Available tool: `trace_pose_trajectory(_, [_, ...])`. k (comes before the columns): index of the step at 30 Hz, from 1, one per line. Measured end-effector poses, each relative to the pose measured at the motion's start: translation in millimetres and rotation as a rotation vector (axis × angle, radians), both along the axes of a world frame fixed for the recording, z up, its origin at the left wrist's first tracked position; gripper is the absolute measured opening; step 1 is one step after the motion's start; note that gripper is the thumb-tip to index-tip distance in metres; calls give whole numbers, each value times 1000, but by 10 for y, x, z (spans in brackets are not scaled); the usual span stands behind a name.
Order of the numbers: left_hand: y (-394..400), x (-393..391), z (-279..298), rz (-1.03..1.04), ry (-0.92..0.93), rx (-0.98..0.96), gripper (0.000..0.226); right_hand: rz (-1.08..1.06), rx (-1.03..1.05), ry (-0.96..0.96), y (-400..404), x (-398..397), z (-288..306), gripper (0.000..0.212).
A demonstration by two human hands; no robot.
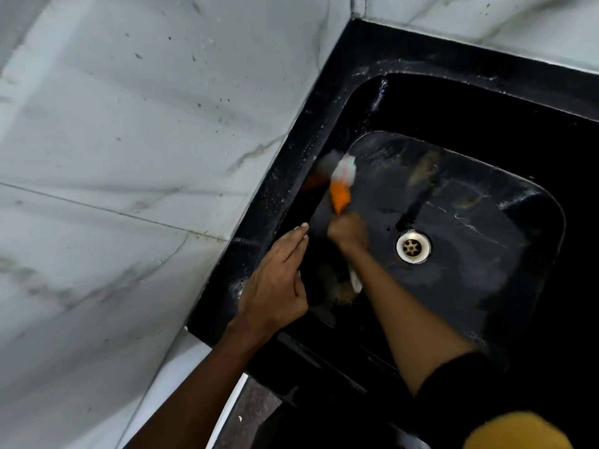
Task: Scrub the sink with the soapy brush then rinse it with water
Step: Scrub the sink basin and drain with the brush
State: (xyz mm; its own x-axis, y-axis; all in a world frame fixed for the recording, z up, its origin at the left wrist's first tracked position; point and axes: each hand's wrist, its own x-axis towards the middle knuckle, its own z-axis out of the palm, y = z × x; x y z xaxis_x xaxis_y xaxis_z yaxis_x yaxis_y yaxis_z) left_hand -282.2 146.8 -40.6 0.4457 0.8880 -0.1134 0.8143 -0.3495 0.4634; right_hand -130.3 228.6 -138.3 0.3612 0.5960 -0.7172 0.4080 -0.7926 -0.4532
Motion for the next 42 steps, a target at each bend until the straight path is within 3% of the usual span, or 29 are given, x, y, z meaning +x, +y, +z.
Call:
trace_pose_trajectory(4, [-11,5,5,7,13,12,68,-6,53,-44,417,258,-80,37])
trace_pose_trajectory(10, [1,12,14,1,5,16,68,213,-28,-27,-579,-222,-42,39])
trace_pose_trajectory(13, [-4,15,17,2,0,20,68,311,24,-67,-495,125,-119,38])
trace_pose_trajectory(18, [-16,13,-15,17,6,23,67,34,20,-278,270,1062,-19,45])
trace_pose_trajectory(21, [-20,6,-23,17,7,34,67,291,106,-440,-32,872,11,36])
trace_pose_trajectory(24, [-13,20,-7,17,1,35,67,760,183,-440,-529,550,30,28])
trace_pose_trajectory(25, [-8,22,0,25,-13,38,68,819,185,-469,-540,642,47,28])
trace_pose_trajectory(30, [-18,0,44,44,-111,58,71,539,39,-681,-151,1413,164,27])
trace_pose_trajectory(32, [-27,-20,45,58,-129,54,73,649,111,-677,-296,1190,173,25])
trace_pose_trajectory(36, [-30,-13,38,48,-137,45,73,1038,123,-398,-1158,448,173,30])
trace_pose_trajectory(38, [-30,-8,43,45,-150,38,73,1142,147,-390,-1330,476,233,31])
trace_pose_trajectory(40, [-31,-14,43,42,-142,37,72,1106,118,-499,-1063,728,273,31])
trace_pose_trajectory(42, [-26,-9,42,40,-132,41,72,929,51,-650,-647,1056,259,27])
